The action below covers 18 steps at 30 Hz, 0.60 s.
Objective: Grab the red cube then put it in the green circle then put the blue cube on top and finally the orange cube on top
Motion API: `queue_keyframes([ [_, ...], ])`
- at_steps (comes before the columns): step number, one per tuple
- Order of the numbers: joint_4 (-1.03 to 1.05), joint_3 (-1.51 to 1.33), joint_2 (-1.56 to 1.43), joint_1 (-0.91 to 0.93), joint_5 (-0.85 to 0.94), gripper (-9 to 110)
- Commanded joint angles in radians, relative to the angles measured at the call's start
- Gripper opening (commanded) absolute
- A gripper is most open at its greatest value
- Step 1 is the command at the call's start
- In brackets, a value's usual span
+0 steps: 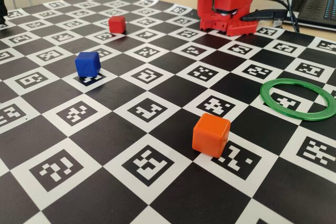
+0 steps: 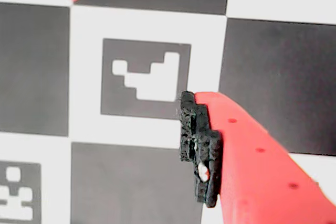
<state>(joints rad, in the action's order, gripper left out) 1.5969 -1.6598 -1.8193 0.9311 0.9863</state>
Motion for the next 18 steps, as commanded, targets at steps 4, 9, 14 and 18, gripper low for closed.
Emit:
queue_keyframes([
  [4,-0.141,-0.087,-0.008,-0.008,0.005,42],
  [9,-0.258,-0.190,0.026,-0.012,0.005,43],
  [14,-0.374,-0.238,0.137,-0.003,0.017,43],
  [18,-0.448,-0.273,0.196,-0.002,0.034,43],
])
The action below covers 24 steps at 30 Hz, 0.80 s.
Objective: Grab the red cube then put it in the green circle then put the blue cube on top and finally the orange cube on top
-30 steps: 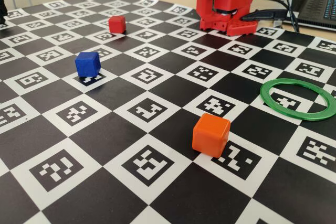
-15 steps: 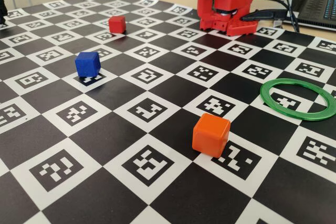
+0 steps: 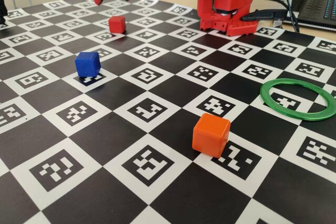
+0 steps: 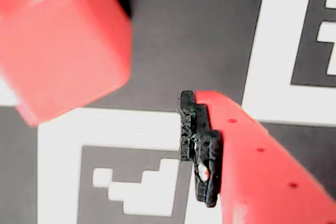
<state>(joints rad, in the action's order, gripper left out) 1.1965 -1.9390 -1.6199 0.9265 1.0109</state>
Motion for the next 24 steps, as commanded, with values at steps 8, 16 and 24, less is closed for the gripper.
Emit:
queue_keyframes([
  [8,-0.100,-0.008,0.054,0.003,0.011,43],
  [16,-0.164,-0.032,0.091,0.005,0.011,43],
  [24,-0.179,-0.031,0.098,0.005,0.041,43],
])
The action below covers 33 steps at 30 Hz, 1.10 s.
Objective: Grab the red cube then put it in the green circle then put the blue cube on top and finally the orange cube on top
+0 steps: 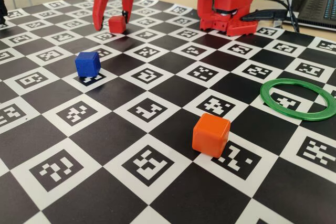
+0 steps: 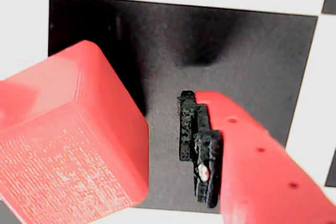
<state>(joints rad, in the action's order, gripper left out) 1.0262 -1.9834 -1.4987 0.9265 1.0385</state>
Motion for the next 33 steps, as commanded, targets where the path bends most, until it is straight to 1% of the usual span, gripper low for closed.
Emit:
queue_keyframes([
  [1,-0.009,0.015,-0.021,0.005,0.021,43],
  [9,-0.018,0.021,-0.014,0.006,0.098,43],
  [21,-0.031,0.035,-0.011,-0.002,0.282,43],
  [33,-0.020,0.044,-0.002,-0.032,0.330,43],
])
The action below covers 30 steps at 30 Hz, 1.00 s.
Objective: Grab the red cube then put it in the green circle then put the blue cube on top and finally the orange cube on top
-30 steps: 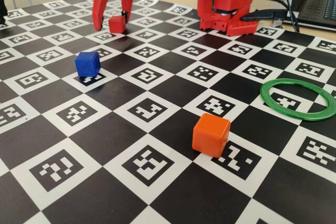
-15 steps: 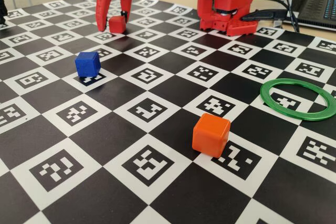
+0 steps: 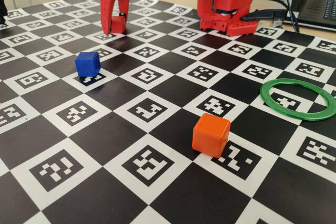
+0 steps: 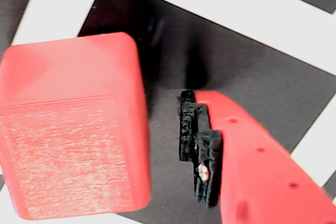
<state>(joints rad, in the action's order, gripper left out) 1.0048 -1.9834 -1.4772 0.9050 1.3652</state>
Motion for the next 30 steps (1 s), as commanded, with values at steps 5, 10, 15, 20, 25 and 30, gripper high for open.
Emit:
queue_keyframes([
  [5,0.002,0.049,-0.026,-0.020,0.000,43],
  [10,-0.008,0.049,-0.026,-0.023,-0.002,43],
  [15,-0.014,0.051,-0.026,-0.025,-0.002,43],
  [20,-0.023,0.051,-0.026,-0.025,-0.011,42],
  [25,-0.028,0.051,-0.026,-0.028,-0.018,41],
  [30,-0.031,0.051,-0.026,-0.028,-0.018,33],
])
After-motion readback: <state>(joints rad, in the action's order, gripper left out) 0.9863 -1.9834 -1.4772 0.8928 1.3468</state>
